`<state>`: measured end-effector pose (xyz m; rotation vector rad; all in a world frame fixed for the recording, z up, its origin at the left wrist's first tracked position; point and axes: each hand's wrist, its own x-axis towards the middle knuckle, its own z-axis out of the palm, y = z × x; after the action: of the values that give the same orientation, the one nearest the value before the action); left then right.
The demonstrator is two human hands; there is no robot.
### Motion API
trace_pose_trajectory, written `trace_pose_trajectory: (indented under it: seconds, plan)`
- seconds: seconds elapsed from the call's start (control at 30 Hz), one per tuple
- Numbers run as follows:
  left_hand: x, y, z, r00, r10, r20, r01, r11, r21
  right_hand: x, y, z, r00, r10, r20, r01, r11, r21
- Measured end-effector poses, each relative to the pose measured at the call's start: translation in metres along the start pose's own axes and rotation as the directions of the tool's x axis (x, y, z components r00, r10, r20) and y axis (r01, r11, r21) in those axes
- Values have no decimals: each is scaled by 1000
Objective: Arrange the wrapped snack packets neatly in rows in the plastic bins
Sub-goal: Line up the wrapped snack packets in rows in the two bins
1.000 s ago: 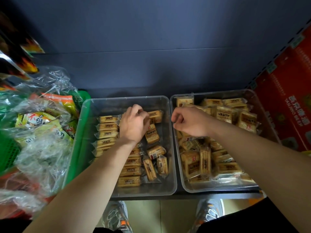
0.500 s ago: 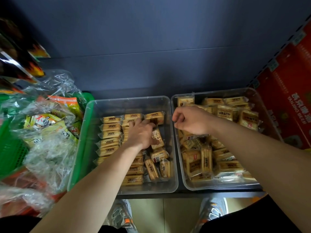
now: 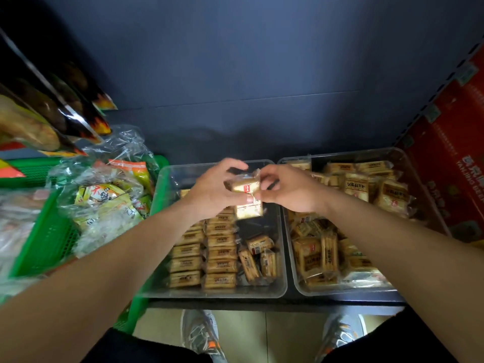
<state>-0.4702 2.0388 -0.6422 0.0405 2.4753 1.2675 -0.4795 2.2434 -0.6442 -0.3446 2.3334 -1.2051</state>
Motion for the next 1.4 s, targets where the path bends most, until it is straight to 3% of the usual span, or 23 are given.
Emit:
trace_pose_trajectory:
  seconds: [0.17,0.23,0.33,0.43,0.53,0.7,0.8,0.97,1.23,1.4]
  plan:
    - [-25,2,-17,997,-32,-73,6,944,-331,-7,-17,1,1000,10,0,-9,927,376]
    - [-23,0,-17,995,-42,-92,4,926,-379,-9,-21,4,997,63,-35,-43,903,427]
    - [-6,-15,-11,988,-56,-144,25,978,-209,-17,-13,8,980,93,-175,-76,992,102]
    - [14,-36,6,997,-31,-64,33,999,27,-29,5,16,936,122,-331,-147,988,-52]
    - [31,-51,35,998,-24,-62,36,978,205,-36,22,17,949,107,-295,-192,942,-274]
    - [61,-64,74,985,94,-145,-38,937,348,-38,40,8,961,152,-230,-215,936,-280]
    - [70,-68,86,970,133,-206,-64,948,311,-32,44,10,966,138,-218,-206,923,-326]
    - [72,-71,85,945,42,-325,5,990,141,-22,53,7,969,140,-205,-201,927,-315]
    - [60,-76,68,985,60,-159,-31,983,179,-20,57,6,974,124,-187,-182,924,-335]
    - [59,-84,72,982,159,-98,-102,896,432,-22,60,6,977,109,-184,-170,919,-355]
